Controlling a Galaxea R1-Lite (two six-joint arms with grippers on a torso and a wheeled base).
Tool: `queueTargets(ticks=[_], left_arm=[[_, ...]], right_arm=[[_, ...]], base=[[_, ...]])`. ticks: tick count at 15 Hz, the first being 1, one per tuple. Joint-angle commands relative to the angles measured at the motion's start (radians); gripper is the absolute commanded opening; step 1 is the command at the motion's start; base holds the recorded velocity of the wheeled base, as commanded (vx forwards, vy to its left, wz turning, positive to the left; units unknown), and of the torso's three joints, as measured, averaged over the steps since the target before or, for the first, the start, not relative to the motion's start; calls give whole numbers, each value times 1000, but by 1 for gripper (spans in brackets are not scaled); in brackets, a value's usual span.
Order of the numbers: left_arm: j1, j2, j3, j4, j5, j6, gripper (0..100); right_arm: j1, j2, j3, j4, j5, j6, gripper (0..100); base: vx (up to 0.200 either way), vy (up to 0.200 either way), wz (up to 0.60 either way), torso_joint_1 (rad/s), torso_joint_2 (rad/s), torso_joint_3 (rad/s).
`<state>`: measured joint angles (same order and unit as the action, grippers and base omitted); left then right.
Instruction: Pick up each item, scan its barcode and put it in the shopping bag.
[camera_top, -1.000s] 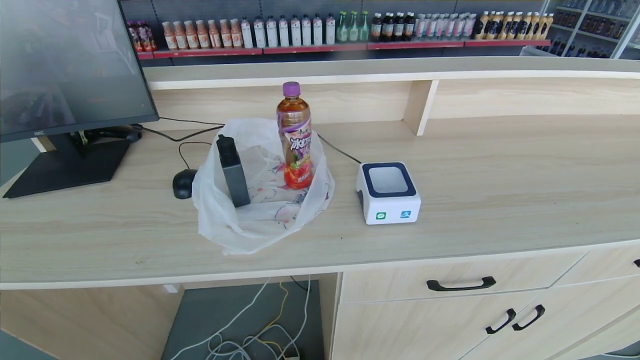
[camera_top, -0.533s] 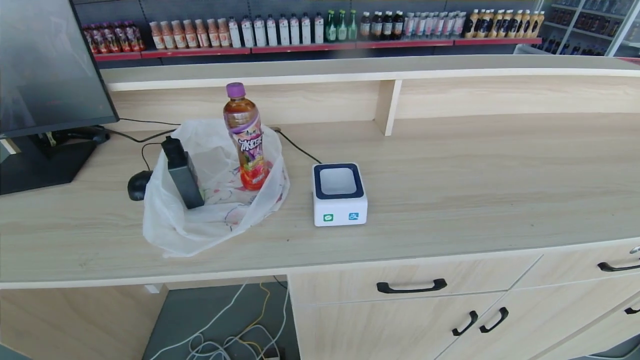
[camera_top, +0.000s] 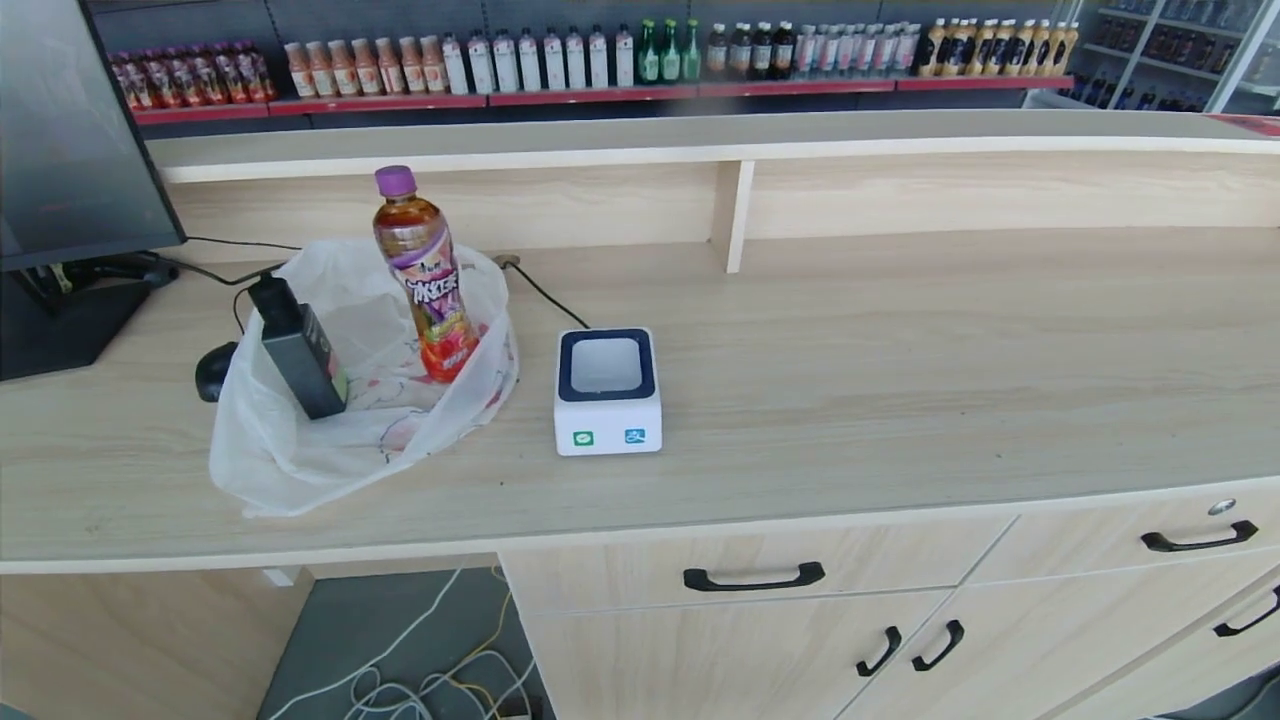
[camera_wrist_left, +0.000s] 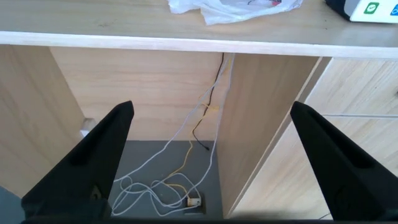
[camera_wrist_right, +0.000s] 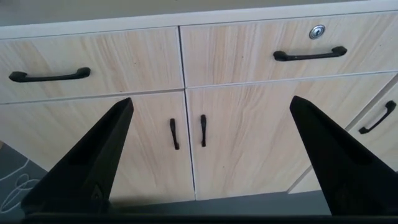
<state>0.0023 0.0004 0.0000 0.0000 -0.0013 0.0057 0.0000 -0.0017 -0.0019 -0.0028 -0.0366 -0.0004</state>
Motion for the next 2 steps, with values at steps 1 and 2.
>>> queueTargets(ticks=[1,2], left_arm=[[1,0,0,0,0,0,100],[1,0,0,0,1,0,100]], right_arm=[[0,2,0,0,0,0,100],[0,2,0,0,0,0,100]], base=[[0,0,0,0,0,0],[0,0,0,0,0,0]])
